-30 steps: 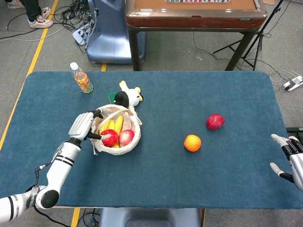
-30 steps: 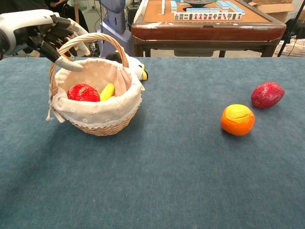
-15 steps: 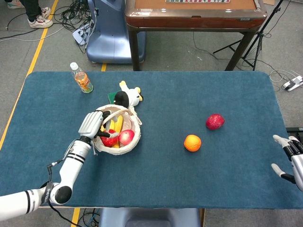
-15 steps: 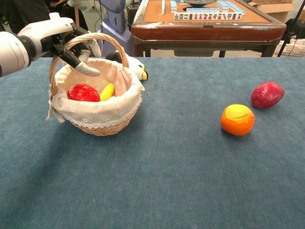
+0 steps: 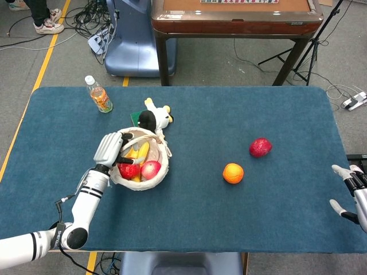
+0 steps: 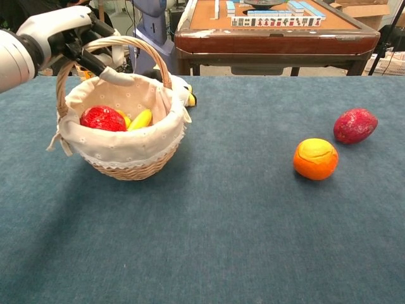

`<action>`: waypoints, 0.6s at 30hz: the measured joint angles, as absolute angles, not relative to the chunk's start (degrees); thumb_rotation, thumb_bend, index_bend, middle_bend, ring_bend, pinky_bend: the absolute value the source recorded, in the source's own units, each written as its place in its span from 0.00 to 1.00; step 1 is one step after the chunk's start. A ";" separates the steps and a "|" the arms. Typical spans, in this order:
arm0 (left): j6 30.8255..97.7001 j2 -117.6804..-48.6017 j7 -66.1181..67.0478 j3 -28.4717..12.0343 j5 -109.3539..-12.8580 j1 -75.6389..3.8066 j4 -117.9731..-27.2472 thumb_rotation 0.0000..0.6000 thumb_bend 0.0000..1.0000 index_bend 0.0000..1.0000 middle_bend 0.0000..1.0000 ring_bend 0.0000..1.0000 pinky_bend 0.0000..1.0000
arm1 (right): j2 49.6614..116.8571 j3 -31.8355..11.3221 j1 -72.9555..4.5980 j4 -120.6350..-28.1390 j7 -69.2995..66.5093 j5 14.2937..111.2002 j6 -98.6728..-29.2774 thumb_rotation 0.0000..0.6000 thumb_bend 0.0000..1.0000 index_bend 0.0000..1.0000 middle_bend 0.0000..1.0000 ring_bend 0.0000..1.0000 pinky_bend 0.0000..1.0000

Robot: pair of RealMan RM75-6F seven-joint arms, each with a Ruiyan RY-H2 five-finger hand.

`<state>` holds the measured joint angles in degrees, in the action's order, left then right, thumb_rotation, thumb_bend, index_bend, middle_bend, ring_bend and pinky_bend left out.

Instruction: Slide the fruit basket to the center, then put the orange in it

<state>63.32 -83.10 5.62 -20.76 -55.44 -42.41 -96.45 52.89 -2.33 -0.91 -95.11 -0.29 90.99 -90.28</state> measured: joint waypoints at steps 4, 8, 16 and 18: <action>65.34 -83.12 3.85 -21.32 -57.38 -41.69 -97.24 1.00 0.11 0.85 1.00 0.88 0.47 | 52.94 -2.29 -0.76 -95.05 -0.35 90.90 -90.36 1.00 0.18 0.20 0.29 0.26 0.34; 66.44 -82.89 2.35 -21.84 -58.65 -41.09 -98.86 1.00 0.11 0.85 1.00 0.88 0.47 | 52.98 -2.23 -0.74 -95.05 -0.34 90.89 -90.24 1.00 0.18 0.20 0.29 0.26 0.34; 67.18 -83.86 2.52 -22.32 -60.17 -41.81 -102.29 1.00 0.11 0.83 0.99 0.86 0.47 | 53.14 -2.07 -0.79 -95.08 -0.30 91.04 -89.94 1.00 0.18 0.20 0.29 0.26 0.34; 67.13 -84.63 3.34 -22.44 -60.04 -42.47 -102.60 1.00 0.11 0.83 0.99 0.86 0.47 | 53.15 -2.00 -0.78 -95.11 -0.24 91.17 -89.92 1.00 0.18 0.20 0.29 0.26 0.34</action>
